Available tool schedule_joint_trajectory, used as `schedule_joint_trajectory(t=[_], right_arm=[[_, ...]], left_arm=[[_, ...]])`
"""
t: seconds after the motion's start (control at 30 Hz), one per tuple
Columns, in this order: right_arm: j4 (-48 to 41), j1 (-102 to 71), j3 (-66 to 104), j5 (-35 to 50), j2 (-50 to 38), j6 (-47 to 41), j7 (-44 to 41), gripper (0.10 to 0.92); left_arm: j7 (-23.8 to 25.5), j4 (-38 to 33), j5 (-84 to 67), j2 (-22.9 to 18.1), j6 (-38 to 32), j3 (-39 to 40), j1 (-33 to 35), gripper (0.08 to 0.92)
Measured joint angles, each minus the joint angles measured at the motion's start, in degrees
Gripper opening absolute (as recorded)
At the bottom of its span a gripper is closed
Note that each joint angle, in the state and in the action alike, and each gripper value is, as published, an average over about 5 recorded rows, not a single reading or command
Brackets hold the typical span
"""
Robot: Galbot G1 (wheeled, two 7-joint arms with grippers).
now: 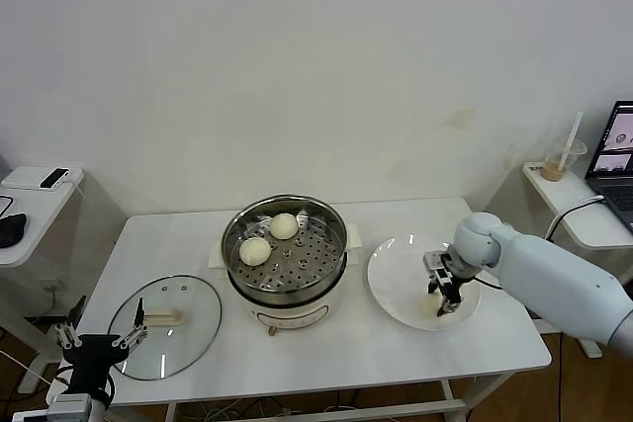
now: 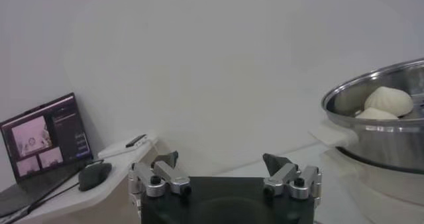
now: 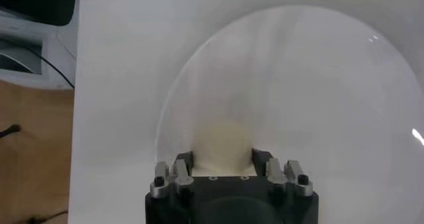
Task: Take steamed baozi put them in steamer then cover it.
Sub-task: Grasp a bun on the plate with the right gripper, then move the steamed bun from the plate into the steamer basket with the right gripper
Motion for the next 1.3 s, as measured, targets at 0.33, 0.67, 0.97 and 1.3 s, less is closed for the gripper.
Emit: schedule_joint_trajectory(t=[0.33, 0.67, 0.97, 1.3], right_arm=[[1.7, 6.19, -1.57, 2.55, -1.65, 0.29, -1.15, 0.543], [2.65, 17.61, -4.92, 7.33, -0.14, 0.03, -1.7, 0.543], [3.69, 27.59, -9.06, 13.11, 5.66, -0.79, -0.15, 0.551], [2.71, 31.69, -12.81, 17.6, 16.25, 0.27, 2.17, 0.552]], left_arm=[[0.01, -0.26, -0.29, 0.36, 0.0, -0.17, -0.01, 0.823], [0.04, -0.73, -0.48, 0.47, 0.0, 0.01, -0.15, 0.823], [0.04, -0.86, -0.55, 0.46, -0.07, -0.31, -0.07, 0.823], [0.03, -1.27, -0.75, 0.15, -0.11, -1.32, 0.39, 0.823]])
